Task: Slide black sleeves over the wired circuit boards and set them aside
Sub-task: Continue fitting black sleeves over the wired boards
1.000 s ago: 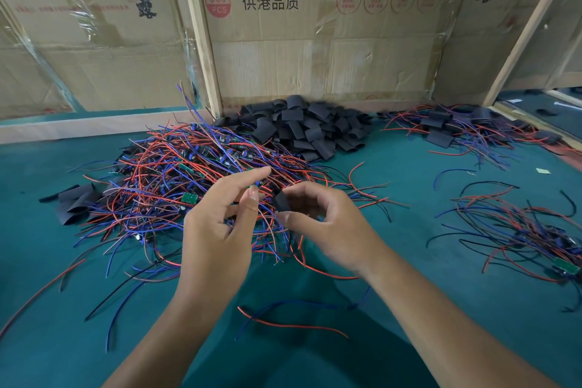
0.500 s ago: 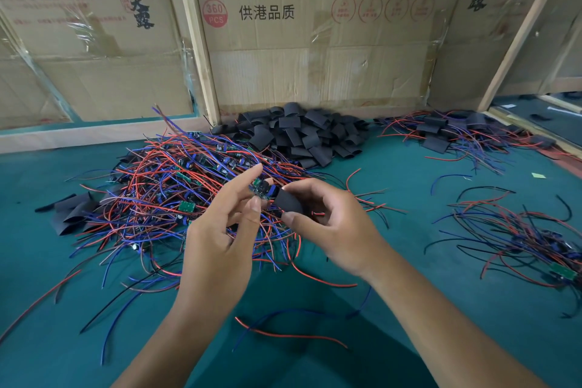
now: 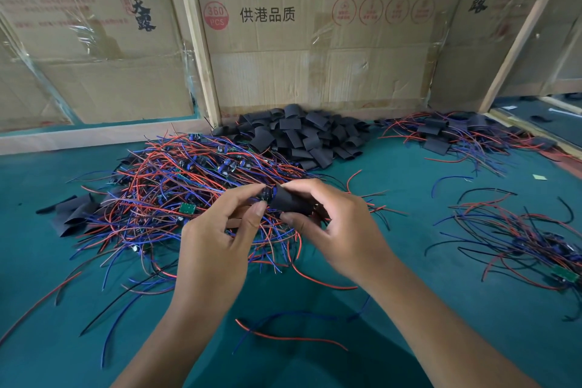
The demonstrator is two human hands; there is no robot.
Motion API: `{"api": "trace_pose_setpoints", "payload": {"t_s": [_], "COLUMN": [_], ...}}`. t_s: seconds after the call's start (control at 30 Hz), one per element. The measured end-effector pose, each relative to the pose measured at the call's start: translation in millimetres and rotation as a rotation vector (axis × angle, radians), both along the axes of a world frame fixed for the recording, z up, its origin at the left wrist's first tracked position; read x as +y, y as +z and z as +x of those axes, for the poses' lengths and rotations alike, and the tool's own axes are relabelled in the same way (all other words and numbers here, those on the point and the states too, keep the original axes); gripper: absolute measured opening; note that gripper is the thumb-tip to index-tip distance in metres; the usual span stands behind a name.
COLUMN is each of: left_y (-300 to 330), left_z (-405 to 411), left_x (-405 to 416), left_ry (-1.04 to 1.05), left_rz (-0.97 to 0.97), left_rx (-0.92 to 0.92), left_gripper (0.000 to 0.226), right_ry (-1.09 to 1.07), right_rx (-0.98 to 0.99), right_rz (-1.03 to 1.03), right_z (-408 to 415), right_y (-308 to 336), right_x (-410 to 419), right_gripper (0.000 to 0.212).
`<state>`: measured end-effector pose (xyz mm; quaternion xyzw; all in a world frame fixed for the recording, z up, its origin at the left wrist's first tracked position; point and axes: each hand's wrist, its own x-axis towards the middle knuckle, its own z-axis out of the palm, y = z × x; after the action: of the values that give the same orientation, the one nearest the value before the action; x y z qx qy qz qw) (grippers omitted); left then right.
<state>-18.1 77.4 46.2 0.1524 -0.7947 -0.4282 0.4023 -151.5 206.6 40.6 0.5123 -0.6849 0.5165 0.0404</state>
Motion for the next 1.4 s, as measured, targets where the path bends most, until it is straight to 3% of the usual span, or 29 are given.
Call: {"api": "trace_pose_setpoints", "payload": {"t_s": [0.2, 0.43, 0.67, 1.13, 1.4], "left_y": [0.4, 0.6, 1.9, -0.2, -1.3], "left_z": [2.2, 2.3, 2.4, -4.5, -6.4], "left_x": [0.2, 4.0, 5.9, 9.4, 8.6], "left_ry": [0.062, 0.053, 0.023, -0.184, -0.203], "left_rz": [-0.173, -0.162, -0.157, 0.318, 0.323], "left_rx": [-0.054, -0.038, -0.050, 0.082, 0.087], "left_gripper": [0.024, 0.010, 0.016, 0.028, 0.030], "right_ry": [-0.027, -0.038, -0.079, -0.069, 0.003], "right_rx": [0.121, 0.121, 0.181, 0.161, 0.074], "right_rz": [0.012, 0.036, 0.029, 0.046, 0.061], "right_z": [-1.0, -0.7, 3.1, 4.8, 5.3], "right_y": [-1.1, -0.4, -3.2, -3.1, 0.6], "right_x": [-0.2, 2.5, 0.5, 0.1, 1.4], "right_gripper": [0.036, 0.037, 0.038, 0.040, 0.038]}}
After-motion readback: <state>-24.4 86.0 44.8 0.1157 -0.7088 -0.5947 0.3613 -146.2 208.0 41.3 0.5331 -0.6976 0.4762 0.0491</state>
